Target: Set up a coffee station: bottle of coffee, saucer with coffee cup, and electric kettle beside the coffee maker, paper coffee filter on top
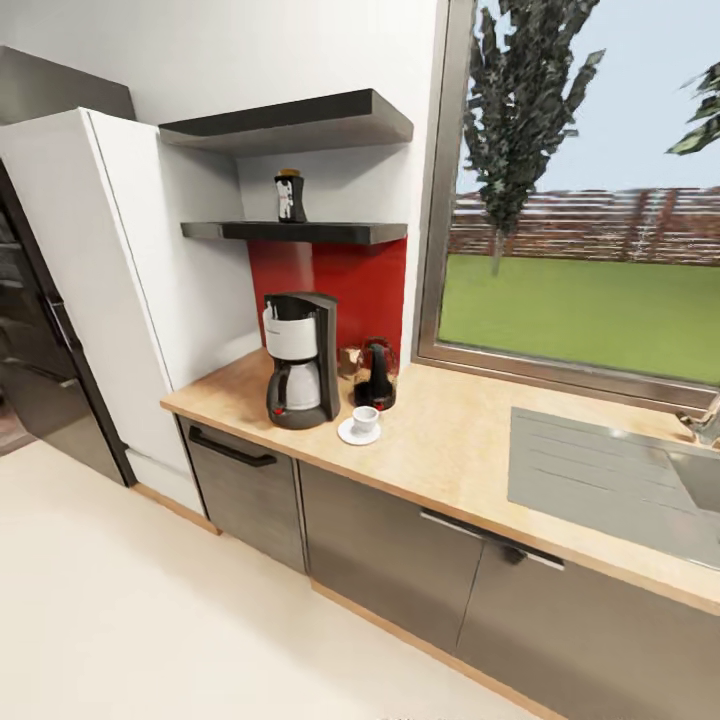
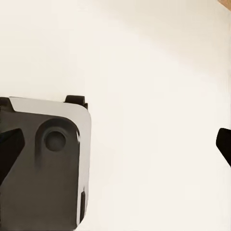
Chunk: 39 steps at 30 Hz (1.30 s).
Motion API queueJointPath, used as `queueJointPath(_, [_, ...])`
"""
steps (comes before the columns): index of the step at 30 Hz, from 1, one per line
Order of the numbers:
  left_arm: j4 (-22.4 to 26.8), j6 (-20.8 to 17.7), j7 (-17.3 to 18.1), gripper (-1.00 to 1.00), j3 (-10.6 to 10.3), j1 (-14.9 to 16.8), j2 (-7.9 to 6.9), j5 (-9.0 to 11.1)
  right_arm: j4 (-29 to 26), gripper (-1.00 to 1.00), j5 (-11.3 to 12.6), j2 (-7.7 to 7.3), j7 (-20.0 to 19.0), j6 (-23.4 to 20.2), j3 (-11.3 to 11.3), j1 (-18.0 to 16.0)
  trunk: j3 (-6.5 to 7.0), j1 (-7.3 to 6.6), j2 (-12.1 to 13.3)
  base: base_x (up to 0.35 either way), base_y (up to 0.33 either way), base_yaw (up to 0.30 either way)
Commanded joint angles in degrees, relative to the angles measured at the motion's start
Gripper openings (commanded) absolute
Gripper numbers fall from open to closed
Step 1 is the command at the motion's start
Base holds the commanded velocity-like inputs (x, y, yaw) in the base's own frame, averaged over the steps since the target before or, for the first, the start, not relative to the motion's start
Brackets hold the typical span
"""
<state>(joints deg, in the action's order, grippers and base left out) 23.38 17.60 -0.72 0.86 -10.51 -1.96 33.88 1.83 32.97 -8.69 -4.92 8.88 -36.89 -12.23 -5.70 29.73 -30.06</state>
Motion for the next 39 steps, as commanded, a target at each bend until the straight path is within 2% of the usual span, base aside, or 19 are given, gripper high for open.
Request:
queueJointPath(1, [0.16,0.01,-0.07,1.00,0.03,-0.04,0.01,0.13,0.19,1.00,0.61,0.03,-0.44,0.29,-0.38,-0.08,0.07,-0.21,0.32,-0.092,-0.284,0.235])
queueJointPath(18, [0.26,-0.11,-0.07,1.00,0.02,-0.04,0.11,-0.04,0.19,1.00,0.53,0.08,-0.22,0.26,-0.38,-0.08,2.76,-3.94,7.14,-0.091,-0.284,0.269])
queueJointPath(30, [0.39,-0.11,-0.07,1.00,0.02,-0.04,0.11,-0.04,0.19,1.00,0.52,0.06,-0.24,0.30,-0.38,-0.08,2.51,-3.94,7.14,-0.091,-0.285,0.268])
queueJointPath(39, [0.51,-0.28,-0.07,1.00,0.02,-0.04,0.11,-0.04,0.19,1.00,0.52,0.07,-0.26,0.35,-0.38,-0.08,2.48,-3.94,7.14,-0.091,-0.284,0.055])
